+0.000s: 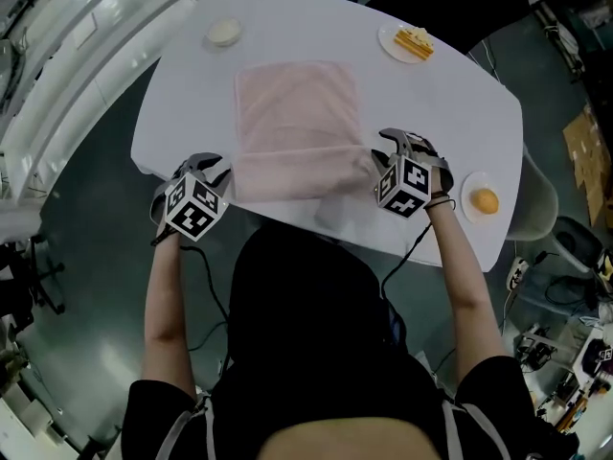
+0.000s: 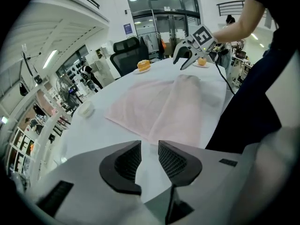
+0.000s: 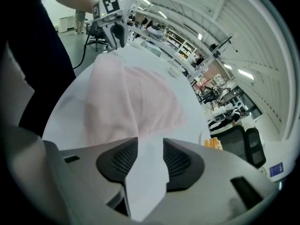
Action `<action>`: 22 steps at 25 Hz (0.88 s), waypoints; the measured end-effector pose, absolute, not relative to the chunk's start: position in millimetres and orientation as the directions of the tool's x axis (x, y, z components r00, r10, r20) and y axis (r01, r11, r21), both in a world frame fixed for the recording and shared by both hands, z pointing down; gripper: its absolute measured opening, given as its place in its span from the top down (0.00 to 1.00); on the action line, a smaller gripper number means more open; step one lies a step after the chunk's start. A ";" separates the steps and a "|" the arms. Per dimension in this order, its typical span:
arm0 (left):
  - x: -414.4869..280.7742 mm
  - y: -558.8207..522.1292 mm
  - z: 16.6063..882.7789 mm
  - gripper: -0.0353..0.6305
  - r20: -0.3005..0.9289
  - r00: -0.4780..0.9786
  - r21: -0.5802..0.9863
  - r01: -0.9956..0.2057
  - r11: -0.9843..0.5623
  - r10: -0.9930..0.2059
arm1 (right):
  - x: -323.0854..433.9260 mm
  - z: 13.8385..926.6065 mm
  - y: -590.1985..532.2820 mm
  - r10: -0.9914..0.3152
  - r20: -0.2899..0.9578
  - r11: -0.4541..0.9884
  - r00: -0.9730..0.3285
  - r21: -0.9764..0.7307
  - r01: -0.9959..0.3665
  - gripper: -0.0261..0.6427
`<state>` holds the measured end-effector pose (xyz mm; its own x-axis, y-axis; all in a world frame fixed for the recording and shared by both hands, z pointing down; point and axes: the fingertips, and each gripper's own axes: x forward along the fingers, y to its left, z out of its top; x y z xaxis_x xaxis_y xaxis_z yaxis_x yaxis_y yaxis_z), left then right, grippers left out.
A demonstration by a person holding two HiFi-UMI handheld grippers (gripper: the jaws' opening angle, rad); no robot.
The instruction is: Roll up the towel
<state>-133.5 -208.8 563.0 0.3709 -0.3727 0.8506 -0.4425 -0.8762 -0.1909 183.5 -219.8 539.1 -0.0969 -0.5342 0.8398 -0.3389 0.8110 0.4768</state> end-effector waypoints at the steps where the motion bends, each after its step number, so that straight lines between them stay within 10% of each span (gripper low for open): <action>1: -131.3 -203.5 560.7 0.77 0.850 0.371 -0.196 -0.438 -0.878 -0.375 | 184.8 537.7 -213.7 -0.533 0.840 0.815 -0.100 0.478 -0.328 0.69; 22: -95.1 -126.9 567.5 0.77 0.854 0.409 -0.189 -0.333 -0.924 -0.322 | 147.7 552.2 -132.3 -0.461 0.870 0.882 -0.174 0.426 -0.203 0.69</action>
<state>-95.1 -126.9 567.5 0.4090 -0.3219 0.8539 -0.3331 -0.9238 -0.1887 147.7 -132.3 552.2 -0.1742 -0.4606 0.8703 -0.2034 0.8816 0.4259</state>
